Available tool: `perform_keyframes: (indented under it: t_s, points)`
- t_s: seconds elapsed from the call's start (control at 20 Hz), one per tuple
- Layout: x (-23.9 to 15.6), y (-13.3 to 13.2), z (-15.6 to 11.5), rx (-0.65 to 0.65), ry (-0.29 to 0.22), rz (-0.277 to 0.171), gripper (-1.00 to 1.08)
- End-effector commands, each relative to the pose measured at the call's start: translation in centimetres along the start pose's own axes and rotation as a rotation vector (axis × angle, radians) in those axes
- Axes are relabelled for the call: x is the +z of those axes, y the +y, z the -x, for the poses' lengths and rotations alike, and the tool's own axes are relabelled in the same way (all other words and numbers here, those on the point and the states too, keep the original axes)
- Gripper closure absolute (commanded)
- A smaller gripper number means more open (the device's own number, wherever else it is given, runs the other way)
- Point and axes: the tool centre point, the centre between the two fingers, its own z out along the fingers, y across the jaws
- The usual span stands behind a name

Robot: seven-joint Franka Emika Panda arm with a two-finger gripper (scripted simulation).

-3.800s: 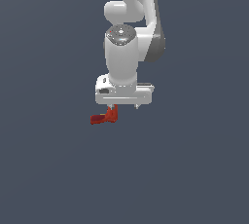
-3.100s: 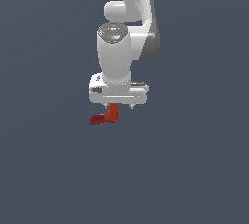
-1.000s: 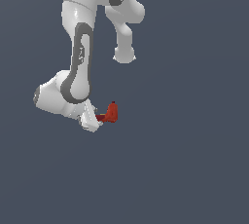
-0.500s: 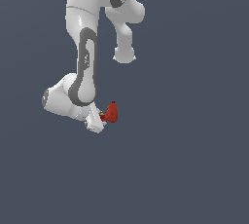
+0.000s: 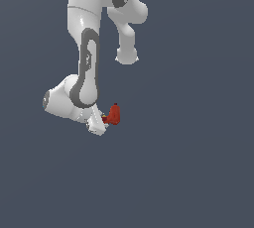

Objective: Pick up the object and move it to a goal position.

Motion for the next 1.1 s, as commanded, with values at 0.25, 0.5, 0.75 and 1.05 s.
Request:
perform_keyframes:
  t_s: [0.25, 0.5, 0.75, 1.05]
  points:
    - [-0.4, 0.1, 0.7, 0.0, 0.0, 0.0, 1.08]
    - [-1.4, 0.3, 2.3, 0.0, 0.0, 0.0, 1.08]
    - [-3.0, 0.6, 5.0, 0.0, 0.0, 0.0, 1.08]
    - [-5.7, 1.0, 9.5, 0.0, -0.001, 0.0, 1.08]
